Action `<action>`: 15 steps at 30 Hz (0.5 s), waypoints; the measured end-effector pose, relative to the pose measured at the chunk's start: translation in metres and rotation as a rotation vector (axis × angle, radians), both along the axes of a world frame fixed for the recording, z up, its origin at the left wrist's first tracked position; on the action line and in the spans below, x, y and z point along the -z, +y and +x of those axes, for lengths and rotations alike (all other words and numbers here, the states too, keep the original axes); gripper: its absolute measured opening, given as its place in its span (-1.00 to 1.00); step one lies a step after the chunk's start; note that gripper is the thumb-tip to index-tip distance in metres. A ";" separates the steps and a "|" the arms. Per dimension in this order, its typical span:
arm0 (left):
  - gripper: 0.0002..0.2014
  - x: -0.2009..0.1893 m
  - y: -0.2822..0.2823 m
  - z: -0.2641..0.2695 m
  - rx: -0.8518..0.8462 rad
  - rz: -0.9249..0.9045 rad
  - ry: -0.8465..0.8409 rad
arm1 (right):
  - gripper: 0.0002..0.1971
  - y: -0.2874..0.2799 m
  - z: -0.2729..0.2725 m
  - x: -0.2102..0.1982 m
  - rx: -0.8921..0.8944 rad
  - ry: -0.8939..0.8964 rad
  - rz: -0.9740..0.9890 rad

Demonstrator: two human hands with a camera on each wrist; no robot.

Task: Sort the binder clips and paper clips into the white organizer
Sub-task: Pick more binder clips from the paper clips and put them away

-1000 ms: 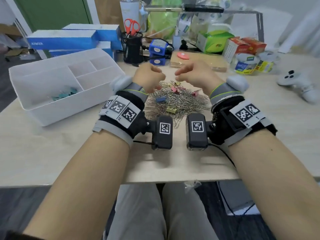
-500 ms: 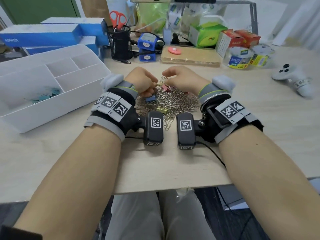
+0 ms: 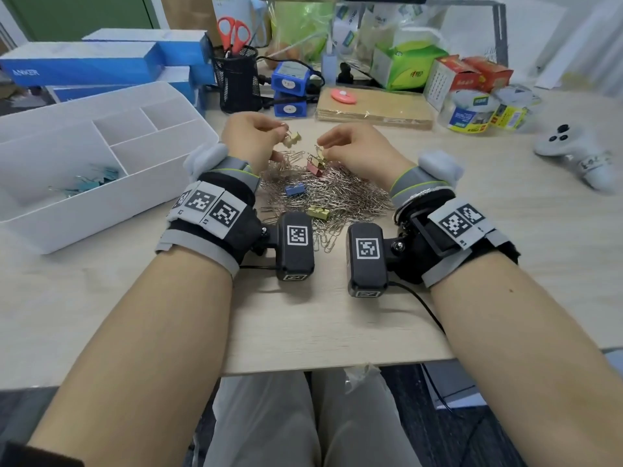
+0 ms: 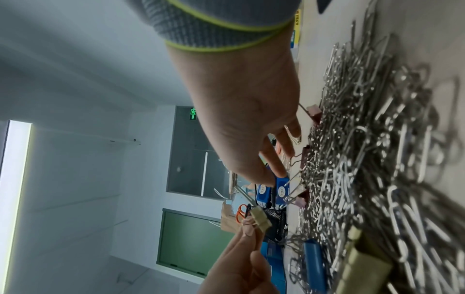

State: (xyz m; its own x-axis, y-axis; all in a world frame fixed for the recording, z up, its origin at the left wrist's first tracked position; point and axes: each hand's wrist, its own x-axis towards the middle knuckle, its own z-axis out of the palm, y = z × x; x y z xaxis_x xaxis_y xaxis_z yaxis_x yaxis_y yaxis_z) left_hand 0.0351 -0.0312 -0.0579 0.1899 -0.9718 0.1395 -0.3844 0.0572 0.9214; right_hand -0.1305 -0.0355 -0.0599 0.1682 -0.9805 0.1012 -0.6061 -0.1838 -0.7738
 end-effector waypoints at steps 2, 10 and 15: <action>-0.77 0.000 0.003 0.000 -0.003 -0.031 0.028 | -0.77 0.000 0.001 -0.001 0.028 -0.064 -0.030; -0.78 -0.002 0.004 -0.003 -0.002 -0.014 0.018 | -0.80 0.000 0.002 0.000 0.058 -0.121 -0.064; -0.71 -0.003 0.001 -0.004 0.016 0.008 -0.014 | -0.77 -0.010 0.000 -0.001 0.116 0.028 -0.058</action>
